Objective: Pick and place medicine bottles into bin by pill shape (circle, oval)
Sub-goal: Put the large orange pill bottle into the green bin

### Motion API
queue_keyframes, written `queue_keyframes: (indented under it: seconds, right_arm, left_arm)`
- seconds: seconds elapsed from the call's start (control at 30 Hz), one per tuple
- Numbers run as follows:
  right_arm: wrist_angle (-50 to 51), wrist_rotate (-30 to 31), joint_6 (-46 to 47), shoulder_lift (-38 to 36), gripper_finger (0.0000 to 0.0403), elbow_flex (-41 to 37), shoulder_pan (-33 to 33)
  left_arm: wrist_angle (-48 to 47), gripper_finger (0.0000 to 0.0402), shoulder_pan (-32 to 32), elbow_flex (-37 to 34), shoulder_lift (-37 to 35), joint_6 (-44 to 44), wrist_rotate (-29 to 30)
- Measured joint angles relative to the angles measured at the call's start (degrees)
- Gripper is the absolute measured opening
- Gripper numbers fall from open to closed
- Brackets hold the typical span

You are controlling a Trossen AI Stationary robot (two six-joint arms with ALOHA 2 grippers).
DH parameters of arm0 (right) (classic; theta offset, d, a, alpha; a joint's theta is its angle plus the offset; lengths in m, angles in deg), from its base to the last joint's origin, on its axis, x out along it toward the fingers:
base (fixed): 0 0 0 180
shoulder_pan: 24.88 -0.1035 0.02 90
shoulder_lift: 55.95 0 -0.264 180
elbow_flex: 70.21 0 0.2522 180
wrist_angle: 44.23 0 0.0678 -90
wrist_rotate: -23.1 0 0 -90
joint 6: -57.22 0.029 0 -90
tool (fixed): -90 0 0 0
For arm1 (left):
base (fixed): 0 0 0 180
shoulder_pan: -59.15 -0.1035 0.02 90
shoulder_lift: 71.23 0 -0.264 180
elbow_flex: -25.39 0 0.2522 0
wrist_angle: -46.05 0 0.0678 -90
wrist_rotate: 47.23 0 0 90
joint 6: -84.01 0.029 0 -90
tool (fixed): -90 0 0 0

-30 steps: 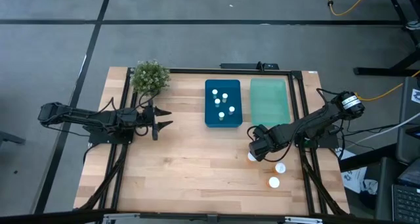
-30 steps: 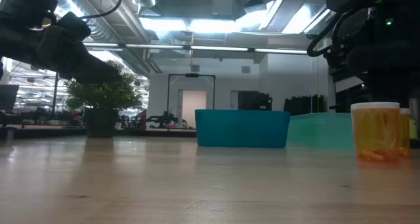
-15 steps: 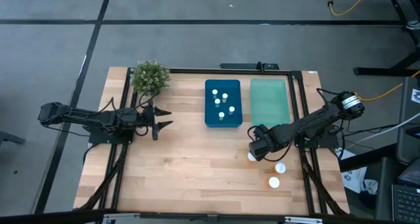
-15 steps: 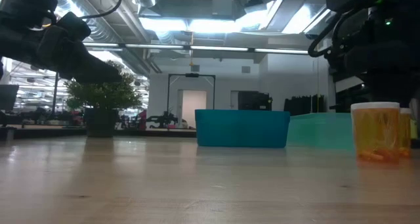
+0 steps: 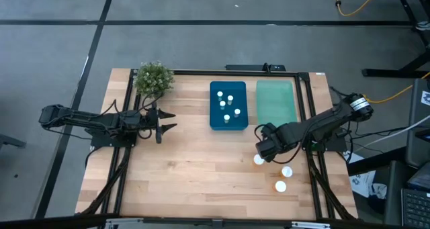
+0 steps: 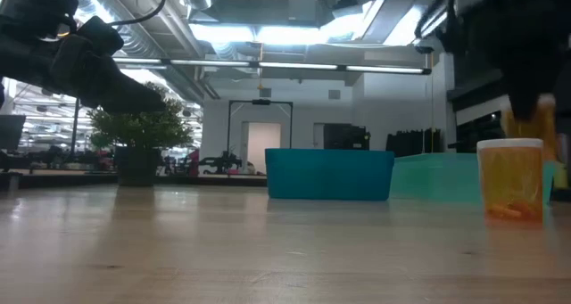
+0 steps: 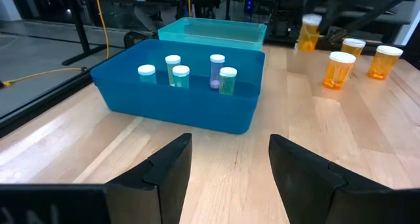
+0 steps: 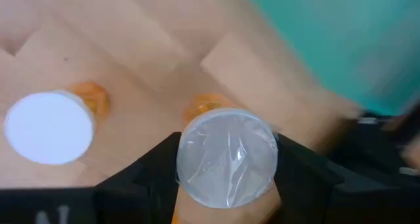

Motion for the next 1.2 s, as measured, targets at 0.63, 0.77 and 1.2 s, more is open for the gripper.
queue_keyframes:
  seconds: [0.63,0.77,1.2]
  right_arm:
    - [-5.62,14.9,-41.34,-1.5,0.0207,9.78,35.8]
    - [-15.88,6.97,-50.17,-1.66,0.0207,3.53,46.94]
    - [-29.75,-0.1,-55.54,-1.66,0.0207,-8.87,64.37]
  left_arm:
    - [0.0,0.0195,0.01,0.01,-0.02,0.0,-0.02]
    - [0.0,0.0195,0.0,0.0,0.0,0.0,0.0]
    - [0.0,0.0195,0.01,0.0,0.0,0.0,0.0]
